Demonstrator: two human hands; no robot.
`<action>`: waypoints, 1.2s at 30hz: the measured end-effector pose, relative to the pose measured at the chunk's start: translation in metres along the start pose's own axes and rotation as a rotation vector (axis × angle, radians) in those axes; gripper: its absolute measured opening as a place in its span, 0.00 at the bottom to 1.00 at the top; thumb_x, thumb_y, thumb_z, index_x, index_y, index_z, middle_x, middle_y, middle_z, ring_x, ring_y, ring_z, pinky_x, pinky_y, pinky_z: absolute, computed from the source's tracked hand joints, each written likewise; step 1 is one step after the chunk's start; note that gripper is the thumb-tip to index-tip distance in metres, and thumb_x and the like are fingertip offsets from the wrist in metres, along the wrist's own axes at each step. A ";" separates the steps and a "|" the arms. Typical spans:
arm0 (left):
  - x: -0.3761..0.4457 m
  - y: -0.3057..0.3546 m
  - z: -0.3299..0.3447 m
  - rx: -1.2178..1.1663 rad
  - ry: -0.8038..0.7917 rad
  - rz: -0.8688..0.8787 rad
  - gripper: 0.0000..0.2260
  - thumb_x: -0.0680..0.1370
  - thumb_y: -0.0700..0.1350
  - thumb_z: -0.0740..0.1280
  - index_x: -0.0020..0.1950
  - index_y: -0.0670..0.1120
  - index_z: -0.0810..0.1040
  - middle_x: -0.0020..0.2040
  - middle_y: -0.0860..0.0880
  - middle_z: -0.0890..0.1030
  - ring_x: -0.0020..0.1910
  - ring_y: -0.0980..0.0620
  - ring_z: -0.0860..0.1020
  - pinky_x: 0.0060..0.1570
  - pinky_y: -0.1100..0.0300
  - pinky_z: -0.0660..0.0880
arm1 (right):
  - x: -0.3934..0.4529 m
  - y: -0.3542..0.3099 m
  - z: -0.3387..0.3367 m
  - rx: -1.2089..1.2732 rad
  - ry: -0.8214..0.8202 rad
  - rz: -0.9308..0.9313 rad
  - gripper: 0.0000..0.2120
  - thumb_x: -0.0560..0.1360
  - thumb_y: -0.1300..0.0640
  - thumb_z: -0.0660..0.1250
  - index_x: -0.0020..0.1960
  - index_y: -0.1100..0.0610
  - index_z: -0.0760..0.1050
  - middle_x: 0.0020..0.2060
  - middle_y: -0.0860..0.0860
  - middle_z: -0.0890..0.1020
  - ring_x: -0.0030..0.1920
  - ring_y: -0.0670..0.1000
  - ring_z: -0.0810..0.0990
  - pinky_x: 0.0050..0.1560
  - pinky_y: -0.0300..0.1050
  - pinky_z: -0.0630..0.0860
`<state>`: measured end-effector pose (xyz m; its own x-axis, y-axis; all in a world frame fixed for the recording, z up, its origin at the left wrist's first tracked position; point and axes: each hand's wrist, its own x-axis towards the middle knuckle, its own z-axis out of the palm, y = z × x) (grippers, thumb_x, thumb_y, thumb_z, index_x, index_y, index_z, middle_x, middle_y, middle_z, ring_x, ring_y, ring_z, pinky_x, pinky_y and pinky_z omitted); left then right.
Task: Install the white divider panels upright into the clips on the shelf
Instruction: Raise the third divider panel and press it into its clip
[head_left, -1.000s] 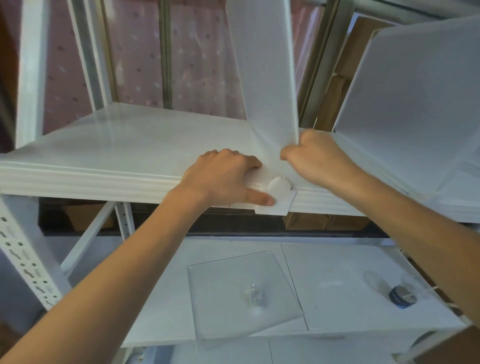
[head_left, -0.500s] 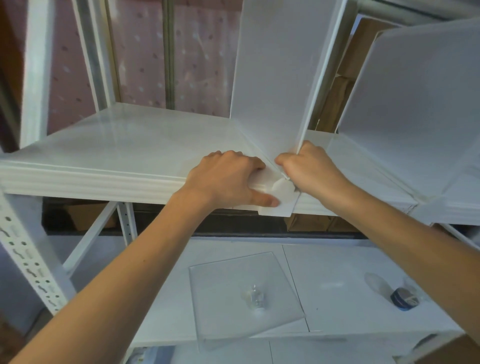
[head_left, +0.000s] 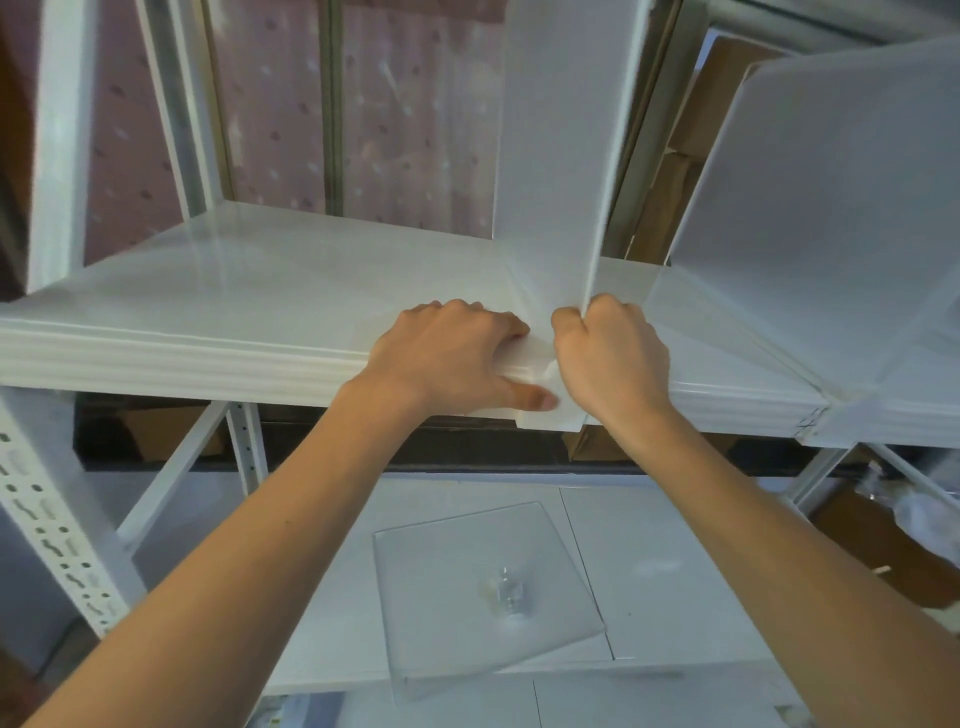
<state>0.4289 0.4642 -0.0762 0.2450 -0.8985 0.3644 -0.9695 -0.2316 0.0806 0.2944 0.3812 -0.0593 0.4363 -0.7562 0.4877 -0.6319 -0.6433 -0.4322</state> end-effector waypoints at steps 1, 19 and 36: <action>0.000 0.000 0.000 -0.003 -0.001 0.001 0.39 0.67 0.80 0.60 0.69 0.58 0.75 0.59 0.53 0.82 0.56 0.46 0.80 0.50 0.51 0.72 | 0.000 0.001 0.001 0.003 0.006 0.019 0.14 0.82 0.51 0.57 0.43 0.58 0.71 0.34 0.51 0.71 0.43 0.61 0.78 0.47 0.56 0.76; -0.001 0.000 -0.003 -0.018 -0.022 -0.003 0.39 0.67 0.79 0.61 0.71 0.59 0.74 0.62 0.52 0.82 0.57 0.45 0.80 0.55 0.49 0.76 | 0.014 0.005 -0.029 0.010 -0.066 -0.115 0.23 0.79 0.51 0.61 0.27 0.58 0.65 0.26 0.54 0.70 0.30 0.55 0.71 0.34 0.49 0.66; -0.032 -0.035 -0.024 0.160 0.095 -0.096 0.41 0.67 0.84 0.49 0.71 0.63 0.73 0.65 0.55 0.81 0.61 0.43 0.80 0.52 0.48 0.73 | -0.003 0.031 -0.027 -0.223 -0.022 -0.318 0.33 0.80 0.33 0.53 0.27 0.54 0.71 0.24 0.49 0.75 0.29 0.50 0.74 0.34 0.45 0.67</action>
<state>0.4547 0.5097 -0.0680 0.3270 -0.8318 0.4486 -0.9254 -0.3781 -0.0265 0.2565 0.3668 -0.0531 0.6446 -0.5272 0.5536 -0.5855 -0.8061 -0.0858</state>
